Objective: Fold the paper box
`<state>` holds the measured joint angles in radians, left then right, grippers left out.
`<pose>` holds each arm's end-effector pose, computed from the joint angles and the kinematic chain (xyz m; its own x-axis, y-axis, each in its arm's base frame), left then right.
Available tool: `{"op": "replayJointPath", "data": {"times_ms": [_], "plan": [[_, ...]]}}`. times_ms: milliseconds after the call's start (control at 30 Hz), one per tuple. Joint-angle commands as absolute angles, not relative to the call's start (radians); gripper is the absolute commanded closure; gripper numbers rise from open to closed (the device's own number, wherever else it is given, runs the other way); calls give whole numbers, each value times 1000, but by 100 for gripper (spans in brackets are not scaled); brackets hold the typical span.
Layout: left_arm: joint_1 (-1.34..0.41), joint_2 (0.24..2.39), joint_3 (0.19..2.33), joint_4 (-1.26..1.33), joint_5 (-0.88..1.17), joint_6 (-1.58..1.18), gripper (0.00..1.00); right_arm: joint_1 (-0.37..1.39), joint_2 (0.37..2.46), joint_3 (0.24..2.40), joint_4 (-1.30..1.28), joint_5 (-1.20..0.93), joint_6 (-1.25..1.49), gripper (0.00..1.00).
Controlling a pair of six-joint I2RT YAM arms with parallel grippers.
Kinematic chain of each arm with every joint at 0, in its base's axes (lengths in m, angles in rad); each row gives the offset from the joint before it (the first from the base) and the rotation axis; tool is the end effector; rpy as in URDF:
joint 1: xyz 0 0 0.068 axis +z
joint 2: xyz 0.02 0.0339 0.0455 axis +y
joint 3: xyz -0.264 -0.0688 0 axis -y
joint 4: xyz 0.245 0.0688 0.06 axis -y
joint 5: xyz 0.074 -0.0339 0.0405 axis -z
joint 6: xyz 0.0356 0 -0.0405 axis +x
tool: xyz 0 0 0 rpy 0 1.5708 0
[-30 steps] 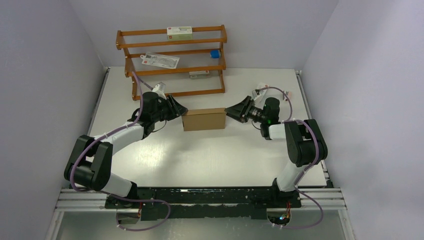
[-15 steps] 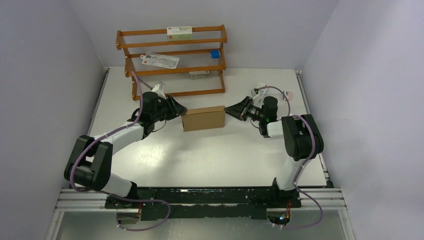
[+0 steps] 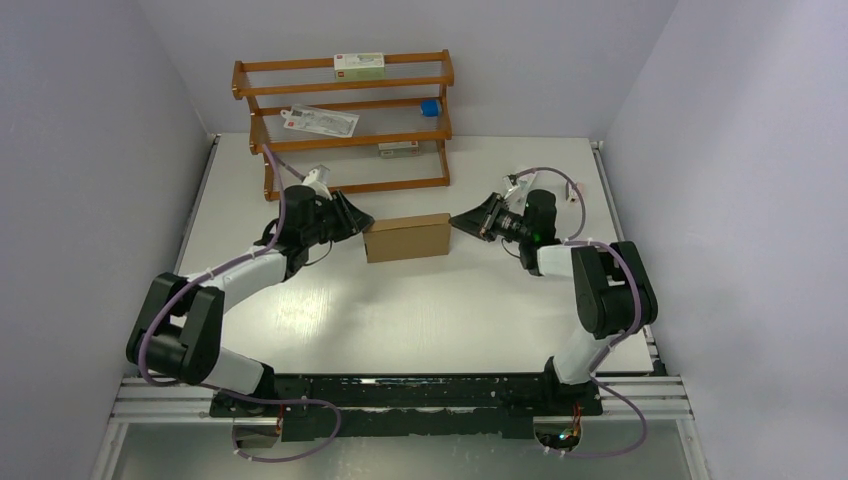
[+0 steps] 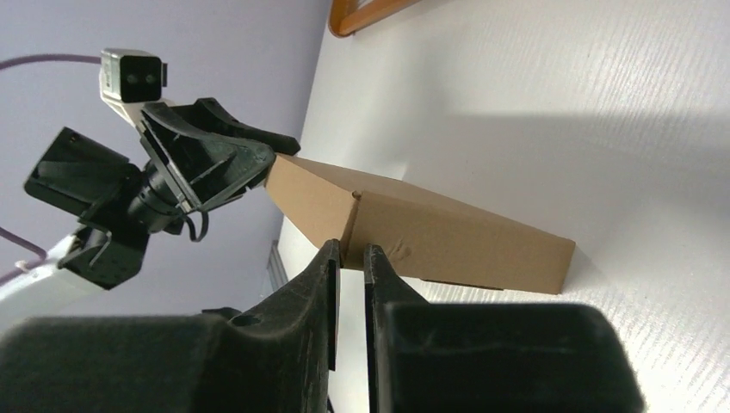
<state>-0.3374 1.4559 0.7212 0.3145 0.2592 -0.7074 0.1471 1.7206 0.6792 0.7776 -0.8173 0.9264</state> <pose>0.2902 -0.1115 0.2118 -0.6440 -0.4398 -0.6260 0.1609 0.7221 -0.6728 0.3225 0.0740 0.1677 -0.7919 0.4356 -0.4279 -0.2724 0.3751 0.8860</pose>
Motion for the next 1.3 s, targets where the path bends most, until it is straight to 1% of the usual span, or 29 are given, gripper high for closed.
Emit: {"op": "replayJointPath", "data": {"times_ms": [0, 67, 100, 133, 167, 267, 367, 467, 500, 533, 600, 800, 967, 1167, 1267], "plan": [[-333, 1454, 684, 151, 201, -669, 57, 146, 1690, 698, 483, -746, 779, 79], [-333, 1430, 701, 129, 186, -663, 53, 145, 1658, 728, 440, -731, 754, 70], [-333, 1420, 718, 113, 176, -657, 51, 145, 1643, 744, 415, -720, 740, 64], [-333, 1409, 728, 96, 169, -651, 48, 145, 1630, 756, 394, -711, 729, 62], [-333, 1399, 752, 75, 163, -640, 46, 144, 1616, 765, 380, -707, 722, 56], [-333, 1371, 818, 6, 135, -598, 39, 145, 1573, 779, 341, -697, 700, 45], [-334, 1333, 884, -85, 112, -539, 33, 145, 1516, 785, 289, -685, 656, 38], [-351, 1289, 946, -156, 90, -457, 27, 145, 1449, 784, 215, -641, 577, 33], [-366, 1278, 967, -183, 75, -421, 17, 144, 1422, 778, 200, -632, 549, 31], [-388, 1269, 992, -219, 60, -380, 12, 144, 1386, 770, 189, -624, 525, 29], [-443, 1263, 1041, -273, 13, -298, 8, 145, 1332, 750, 183, -618, 489, 24], [-596, 1296, 1149, -365, 2, -66, 8, 143, 1195, 672, 202, -608, 468, 14], [-687, 1359, 1216, -434, -75, 132, 8, 148, 1134, 622, 214, -598, 467, 9], [-746, 1460, 1283, -420, -112, 252, 9, 183, 1063, 651, 88, -460, 391, 1], [-779, 1548, 1349, -451, -131, 307, 8, 203, 1046, 663, 25, -385, 366, 1]]}}
